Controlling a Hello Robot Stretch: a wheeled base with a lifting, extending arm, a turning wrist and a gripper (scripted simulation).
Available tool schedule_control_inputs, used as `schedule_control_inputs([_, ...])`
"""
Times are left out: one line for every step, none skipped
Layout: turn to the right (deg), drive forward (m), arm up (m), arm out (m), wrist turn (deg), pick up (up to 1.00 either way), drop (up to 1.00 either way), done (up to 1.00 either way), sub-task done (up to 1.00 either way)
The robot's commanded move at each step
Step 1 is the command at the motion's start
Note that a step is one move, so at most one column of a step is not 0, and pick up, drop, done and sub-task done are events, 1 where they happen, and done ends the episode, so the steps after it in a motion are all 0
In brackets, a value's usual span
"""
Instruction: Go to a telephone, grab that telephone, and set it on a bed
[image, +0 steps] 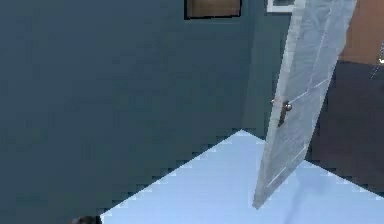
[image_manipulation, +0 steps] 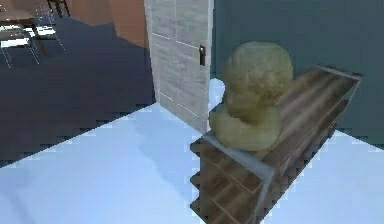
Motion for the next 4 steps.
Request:
schedule_control_inputs([45.0, 0.00, 0.00, 0.00, 0.0, 0.00, 0.00, 0.00, 0.00])
schedule_control_inputs([0.0, 1.00, 0.00, 0.00, 0.0, 0.00, 0.00, 0.00, 0.00])
schedule_control_inputs([3.0, 0.00, 0.00, 0.00, 0.0, 0.00, 0.00, 0.00, 0.00])
schedule_control_inputs([0.0, 1.00, 0.00, 0.00, 0.0, 0.00, 0.00, 0.00, 0.00])
